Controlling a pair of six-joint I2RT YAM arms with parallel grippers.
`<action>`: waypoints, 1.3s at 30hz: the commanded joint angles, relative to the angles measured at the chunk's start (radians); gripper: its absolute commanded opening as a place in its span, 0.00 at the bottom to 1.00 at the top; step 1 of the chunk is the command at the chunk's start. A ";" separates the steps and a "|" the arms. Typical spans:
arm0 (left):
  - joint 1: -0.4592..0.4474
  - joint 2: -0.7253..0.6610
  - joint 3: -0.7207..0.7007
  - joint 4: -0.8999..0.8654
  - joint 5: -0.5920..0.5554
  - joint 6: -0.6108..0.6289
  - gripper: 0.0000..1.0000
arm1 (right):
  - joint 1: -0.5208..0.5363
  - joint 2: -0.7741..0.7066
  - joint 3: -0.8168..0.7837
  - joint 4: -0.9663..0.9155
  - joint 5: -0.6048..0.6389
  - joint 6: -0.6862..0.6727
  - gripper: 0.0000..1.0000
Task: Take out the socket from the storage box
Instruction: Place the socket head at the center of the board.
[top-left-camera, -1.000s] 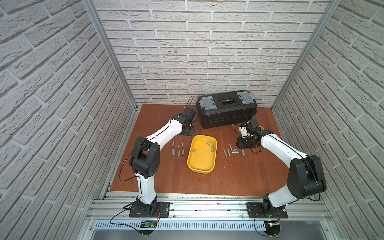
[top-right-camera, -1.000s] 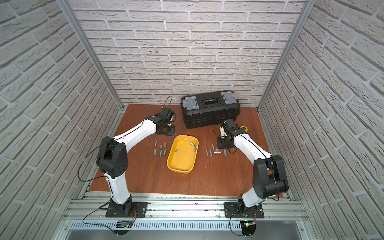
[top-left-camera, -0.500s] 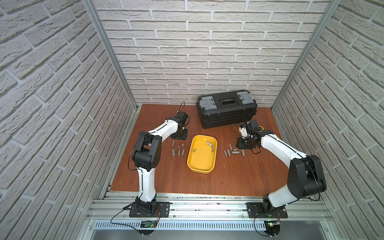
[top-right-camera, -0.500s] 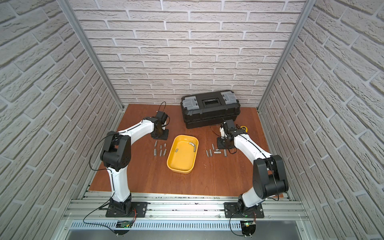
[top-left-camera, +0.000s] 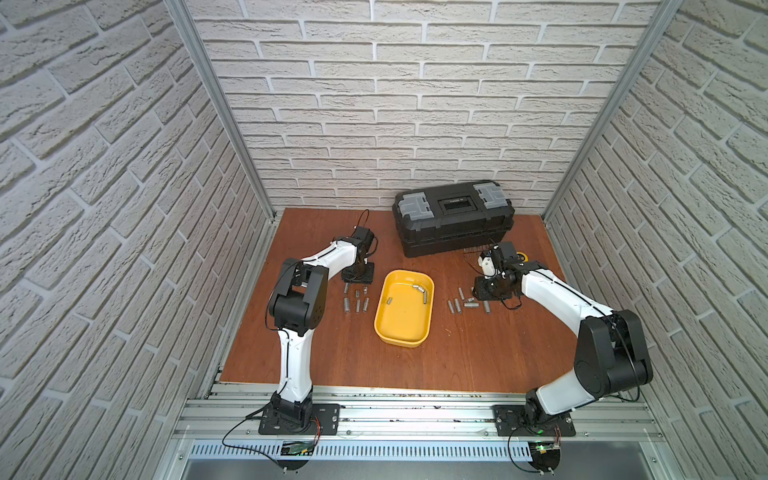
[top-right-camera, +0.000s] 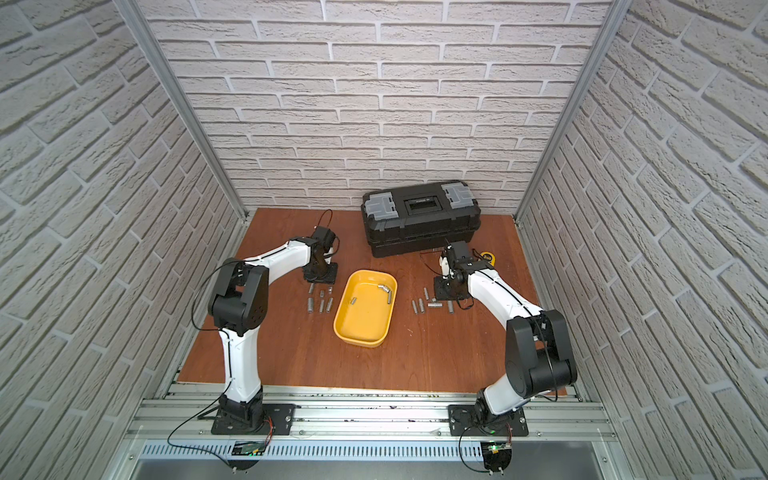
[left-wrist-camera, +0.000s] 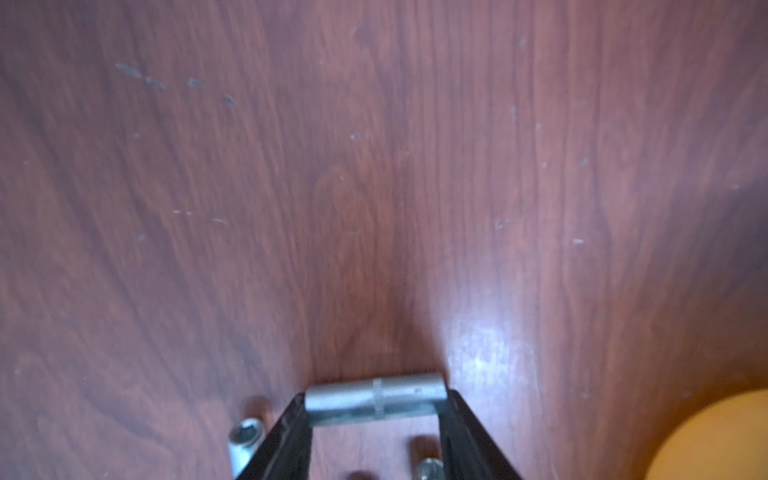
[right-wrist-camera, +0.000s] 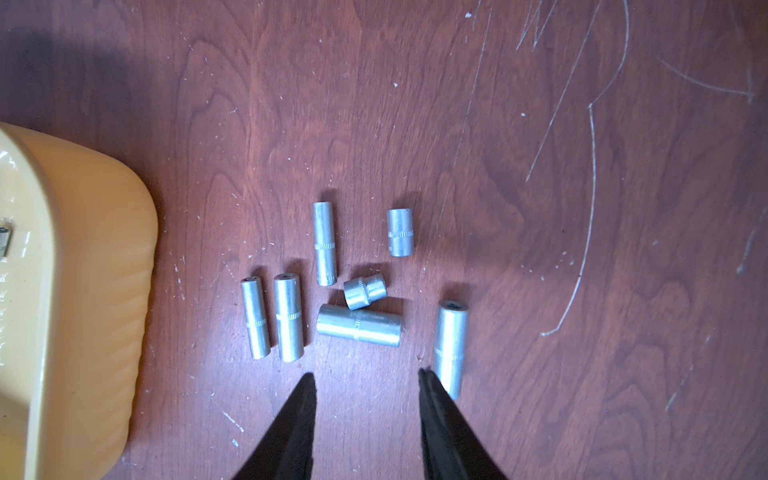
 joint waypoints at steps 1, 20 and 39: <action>0.010 0.029 0.011 0.009 0.019 0.012 0.50 | -0.003 -0.027 -0.014 0.014 -0.005 0.005 0.42; 0.014 -0.050 0.028 0.005 0.008 0.019 0.57 | -0.003 -0.026 -0.005 0.006 -0.002 0.001 0.42; 0.021 -0.414 -0.164 0.077 -0.063 -0.093 0.59 | 0.213 -0.038 0.122 0.055 0.000 -0.097 0.43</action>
